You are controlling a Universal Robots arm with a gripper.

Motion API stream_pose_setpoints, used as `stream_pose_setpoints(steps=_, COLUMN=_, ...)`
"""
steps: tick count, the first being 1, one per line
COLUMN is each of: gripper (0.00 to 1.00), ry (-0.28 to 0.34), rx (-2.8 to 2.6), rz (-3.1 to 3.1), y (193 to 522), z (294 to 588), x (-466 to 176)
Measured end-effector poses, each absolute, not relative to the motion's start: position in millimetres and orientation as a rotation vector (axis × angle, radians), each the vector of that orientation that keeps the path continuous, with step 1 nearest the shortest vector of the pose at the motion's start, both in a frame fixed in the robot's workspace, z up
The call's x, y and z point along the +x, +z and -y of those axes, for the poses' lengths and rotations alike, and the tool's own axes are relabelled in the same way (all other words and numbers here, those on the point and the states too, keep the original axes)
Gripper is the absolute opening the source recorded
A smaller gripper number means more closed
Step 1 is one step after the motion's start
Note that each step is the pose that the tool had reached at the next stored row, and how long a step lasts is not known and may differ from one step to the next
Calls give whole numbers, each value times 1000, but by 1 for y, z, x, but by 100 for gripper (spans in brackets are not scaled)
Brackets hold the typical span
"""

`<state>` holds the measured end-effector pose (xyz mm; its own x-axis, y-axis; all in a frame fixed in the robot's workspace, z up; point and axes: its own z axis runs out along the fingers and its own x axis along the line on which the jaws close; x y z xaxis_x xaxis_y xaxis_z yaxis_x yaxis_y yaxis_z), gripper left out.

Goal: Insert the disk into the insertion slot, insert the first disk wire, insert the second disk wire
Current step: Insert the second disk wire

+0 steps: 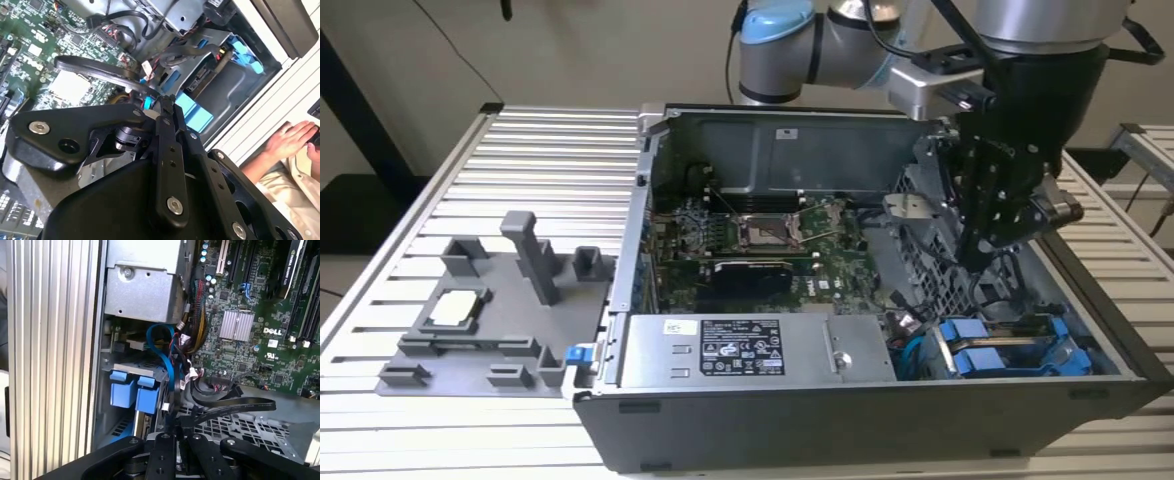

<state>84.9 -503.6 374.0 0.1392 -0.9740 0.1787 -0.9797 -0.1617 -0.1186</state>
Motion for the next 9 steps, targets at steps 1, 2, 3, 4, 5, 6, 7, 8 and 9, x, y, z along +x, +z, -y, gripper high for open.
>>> stream_pose_setpoints(steps=1, gripper=15, ry=333, rx=2351, rz=2016, y=374, z=506, x=86)
stream_pose_setpoints(steps=2, gripper=15, ry=332, rx=2351, rz=2016, y=374, z=508, x=87)
stream_pose_setpoints(steps=3, gripper=15, ry=332, rx=2350, rz=2016, y=374, z=511, x=89)
stream_pose_setpoints(steps=4, gripper=15, ry=331, rx=2350, rz=2016, y=374, z=514, x=90)
stream_pose_setpoints(steps=5, gripper=15, ry=330, rx=2350, rz=2016, y=374, z=516, x=91)
stream_pose_setpoints(steps=6, gripper=15, ry=330, rx=2350, rz=2015, y=374, z=519, x=93)
stream_pose_setpoints(steps=7, gripper=15, ry=329, rx=2350, rz=2015, y=374, z=522, x=94)
stream_pose_setpoints(steps=8, gripper=15, ry=328, rx=2350, rz=2015, y=374, z=525, x=95)
stream_pose_setpoints(steps=9, gripper=15, ry=328, rx=2350, rz=2015, y=374, z=528, x=96)
